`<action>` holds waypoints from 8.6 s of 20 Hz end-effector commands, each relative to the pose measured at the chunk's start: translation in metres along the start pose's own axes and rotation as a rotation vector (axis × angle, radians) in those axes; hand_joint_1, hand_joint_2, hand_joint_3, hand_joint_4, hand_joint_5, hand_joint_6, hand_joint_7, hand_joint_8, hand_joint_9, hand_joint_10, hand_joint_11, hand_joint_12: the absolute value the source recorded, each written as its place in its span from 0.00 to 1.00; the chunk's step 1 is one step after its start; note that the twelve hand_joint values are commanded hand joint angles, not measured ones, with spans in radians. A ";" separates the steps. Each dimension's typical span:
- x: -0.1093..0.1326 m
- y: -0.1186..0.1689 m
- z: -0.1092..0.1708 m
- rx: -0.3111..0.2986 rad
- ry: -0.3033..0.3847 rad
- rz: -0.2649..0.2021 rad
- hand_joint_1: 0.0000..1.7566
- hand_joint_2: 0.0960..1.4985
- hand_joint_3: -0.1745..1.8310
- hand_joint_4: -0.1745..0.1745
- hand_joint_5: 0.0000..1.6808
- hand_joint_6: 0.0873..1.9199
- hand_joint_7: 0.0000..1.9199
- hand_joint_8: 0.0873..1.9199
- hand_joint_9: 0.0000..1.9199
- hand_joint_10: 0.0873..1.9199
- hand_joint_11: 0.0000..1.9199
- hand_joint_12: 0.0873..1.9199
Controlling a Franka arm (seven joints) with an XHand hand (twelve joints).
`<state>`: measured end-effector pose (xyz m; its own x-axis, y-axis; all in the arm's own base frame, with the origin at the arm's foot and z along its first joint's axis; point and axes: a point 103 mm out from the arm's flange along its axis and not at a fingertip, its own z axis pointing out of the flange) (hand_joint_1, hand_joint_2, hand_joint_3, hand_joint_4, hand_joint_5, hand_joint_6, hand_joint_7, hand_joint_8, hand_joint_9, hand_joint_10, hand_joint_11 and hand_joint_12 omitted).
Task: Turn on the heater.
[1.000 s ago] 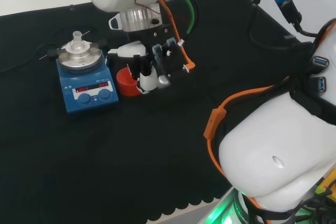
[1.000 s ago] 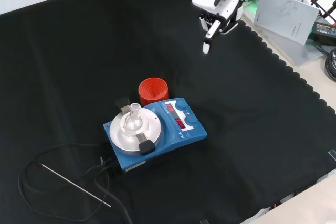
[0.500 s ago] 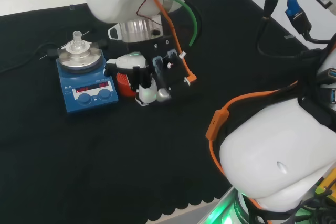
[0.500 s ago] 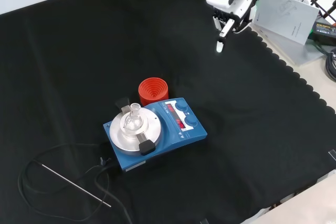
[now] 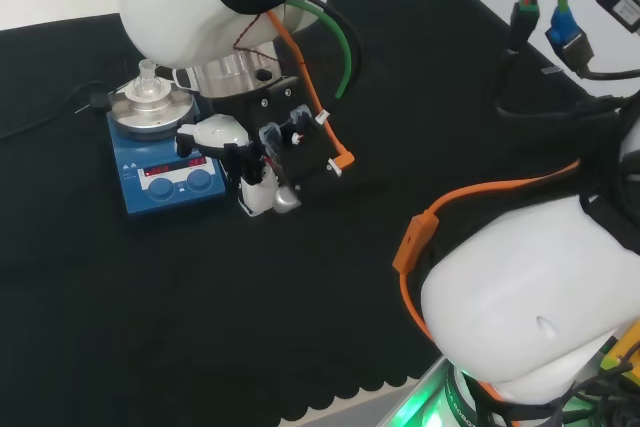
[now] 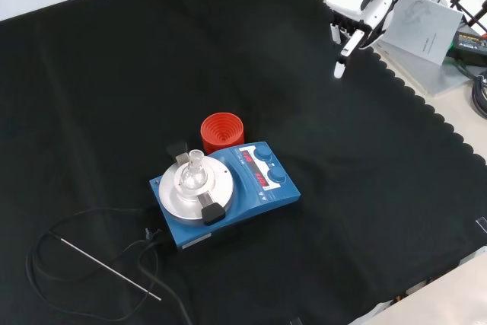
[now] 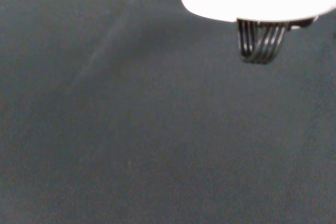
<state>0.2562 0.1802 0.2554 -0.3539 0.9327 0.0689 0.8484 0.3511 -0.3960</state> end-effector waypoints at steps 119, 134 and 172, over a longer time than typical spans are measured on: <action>-0.020 0.175 0.050 0.134 -0.049 0.146 0.93 0.29 0.73 0.38 0.01 0.22 0.94 0.74 0.95 0.73 0.83 0.77; -0.025 0.191 0.064 0.144 -0.077 0.128 0.93 0.28 0.73 0.38 0.01 0.22 0.94 0.74 0.95 0.73 0.83 0.77; 0.001 0.158 0.071 0.134 -0.105 0.152 0.93 0.28 0.73 0.37 0.02 0.23 0.94 0.74 0.95 0.73 0.83 0.77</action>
<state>0.3779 0.2321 0.1269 -0.2593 0.9627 -0.0766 0.8396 0.1855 -0.5105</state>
